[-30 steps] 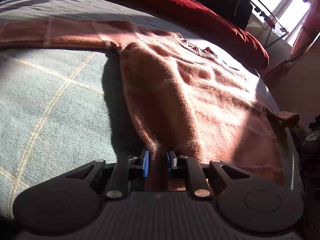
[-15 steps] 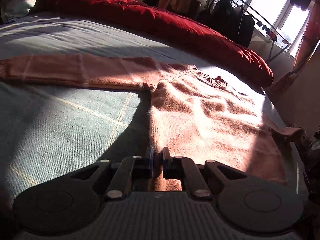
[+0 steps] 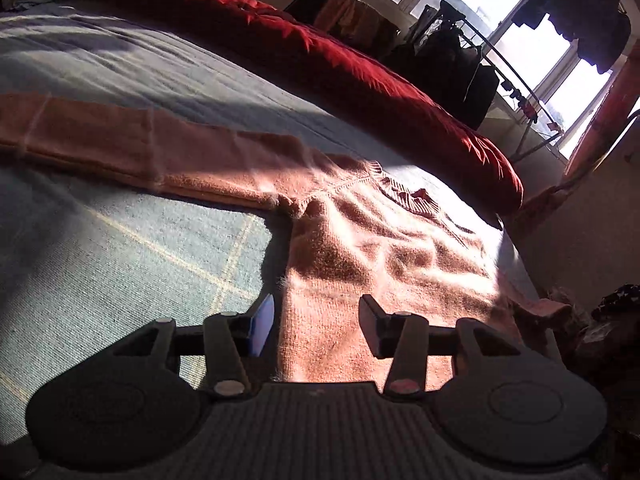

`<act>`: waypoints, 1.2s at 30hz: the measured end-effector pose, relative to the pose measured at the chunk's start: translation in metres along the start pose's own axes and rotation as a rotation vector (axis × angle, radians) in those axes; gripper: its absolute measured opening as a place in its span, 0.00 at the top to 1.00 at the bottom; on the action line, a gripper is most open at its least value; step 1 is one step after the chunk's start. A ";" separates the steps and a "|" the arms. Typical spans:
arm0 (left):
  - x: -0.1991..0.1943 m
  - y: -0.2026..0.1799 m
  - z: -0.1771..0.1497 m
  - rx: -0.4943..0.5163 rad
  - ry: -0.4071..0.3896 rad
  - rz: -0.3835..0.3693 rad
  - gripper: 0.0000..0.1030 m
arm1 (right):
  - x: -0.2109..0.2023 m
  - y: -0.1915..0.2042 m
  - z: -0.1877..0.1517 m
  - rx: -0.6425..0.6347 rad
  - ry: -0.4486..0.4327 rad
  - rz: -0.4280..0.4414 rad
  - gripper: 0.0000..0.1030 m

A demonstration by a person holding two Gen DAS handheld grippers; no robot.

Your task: Fold clothes

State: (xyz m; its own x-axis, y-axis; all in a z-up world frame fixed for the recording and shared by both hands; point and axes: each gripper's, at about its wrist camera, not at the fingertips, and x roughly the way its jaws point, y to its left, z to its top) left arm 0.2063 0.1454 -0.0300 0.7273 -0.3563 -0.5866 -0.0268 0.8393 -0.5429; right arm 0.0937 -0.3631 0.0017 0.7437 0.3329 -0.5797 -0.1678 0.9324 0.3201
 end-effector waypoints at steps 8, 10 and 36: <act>0.097 0.031 0.045 -0.229 0.077 -0.091 0.55 | 0.019 -0.009 0.007 0.065 0.016 -0.033 0.31; 0.115 0.033 0.050 -0.225 0.090 -0.093 0.55 | 0.023 -0.011 0.009 0.067 0.025 -0.051 0.31; 0.120 -0.012 0.064 0.163 0.091 0.128 0.77 | 0.054 -0.048 0.036 0.081 0.048 -0.078 0.31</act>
State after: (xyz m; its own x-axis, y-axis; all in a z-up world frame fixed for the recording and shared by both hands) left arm 0.3383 0.1186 -0.0554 0.6599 -0.2716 -0.7005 0.0015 0.9329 -0.3602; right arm 0.1650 -0.3954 -0.0181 0.7200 0.2682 -0.6400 -0.0565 0.9419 0.3312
